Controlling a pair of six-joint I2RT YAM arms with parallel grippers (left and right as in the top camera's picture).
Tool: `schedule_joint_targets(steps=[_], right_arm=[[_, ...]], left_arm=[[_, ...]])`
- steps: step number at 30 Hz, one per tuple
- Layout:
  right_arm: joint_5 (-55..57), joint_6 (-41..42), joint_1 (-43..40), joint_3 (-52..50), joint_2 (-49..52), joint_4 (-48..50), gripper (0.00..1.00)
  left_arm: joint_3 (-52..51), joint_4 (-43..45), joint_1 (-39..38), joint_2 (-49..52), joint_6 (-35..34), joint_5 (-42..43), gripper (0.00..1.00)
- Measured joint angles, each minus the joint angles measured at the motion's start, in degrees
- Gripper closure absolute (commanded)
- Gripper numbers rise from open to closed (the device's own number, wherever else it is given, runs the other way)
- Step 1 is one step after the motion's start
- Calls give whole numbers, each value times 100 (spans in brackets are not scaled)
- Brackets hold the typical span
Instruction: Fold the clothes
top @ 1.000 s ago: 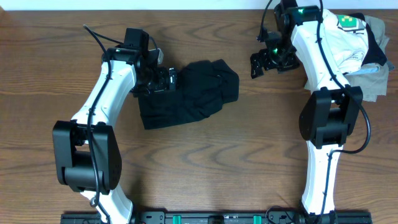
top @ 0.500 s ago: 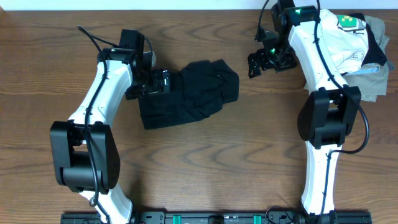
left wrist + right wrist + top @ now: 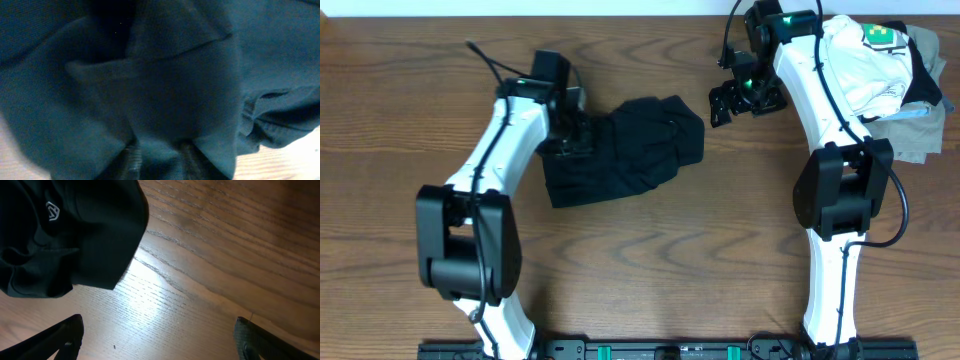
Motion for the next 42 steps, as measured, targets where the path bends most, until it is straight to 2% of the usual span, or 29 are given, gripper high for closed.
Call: schedule_joint_targets(steps=[1, 4, 14, 15, 16, 17, 20, 22, 29, 35, 40, 41, 42], right_arm=[[0, 0, 0, 0, 0, 0, 7], [0, 0, 0, 0, 0, 2, 6], [0, 2, 0, 0, 0, 20, 5], [0, 2, 0, 0, 0, 31, 5], [0, 2, 0, 0, 0, 42, 5], [0, 4, 0, 0, 0, 59, 6], [-22, 35, 0, -2, 0, 219, 9], [-127, 59, 0, -39, 0, 431, 11], [-555, 214, 127, -951, -7, 1462, 16], [-673, 402, 485, -1692, -7, 2159, 20], [-723, 621, 660, -2074, -72, 2907, 29], [-734, 662, 667, -2153, -105, 3045, 35], [-739, 713, 669, -2234, -129, 3171, 44]], left_arm=[[0, 98, -52, 31, 0, 22, 90], [0, 444, -173, 37, -66, 122, 94], [2, 1327, -520, 37, -264, 553, 93], [2, 1379, -592, 37, -267, 560, 87], [2, 1412, -682, 37, -260, 557, 73], [2, 1423, -769, 37, -232, 540, 67], [2, 1327, -942, 37, -282, 433, 53], [2, 1246, -914, 37, -313, 337, 50], [2, 815, -256, -245, -345, 251, 48], [13, 664, 127, -1392, -190, 208, 44], [74, 568, 382, -2070, -87, 195, 42], [74, 511, 455, -2146, -83, 162, 42], [74, 466, 522, -2197, -79, 103, 42]])
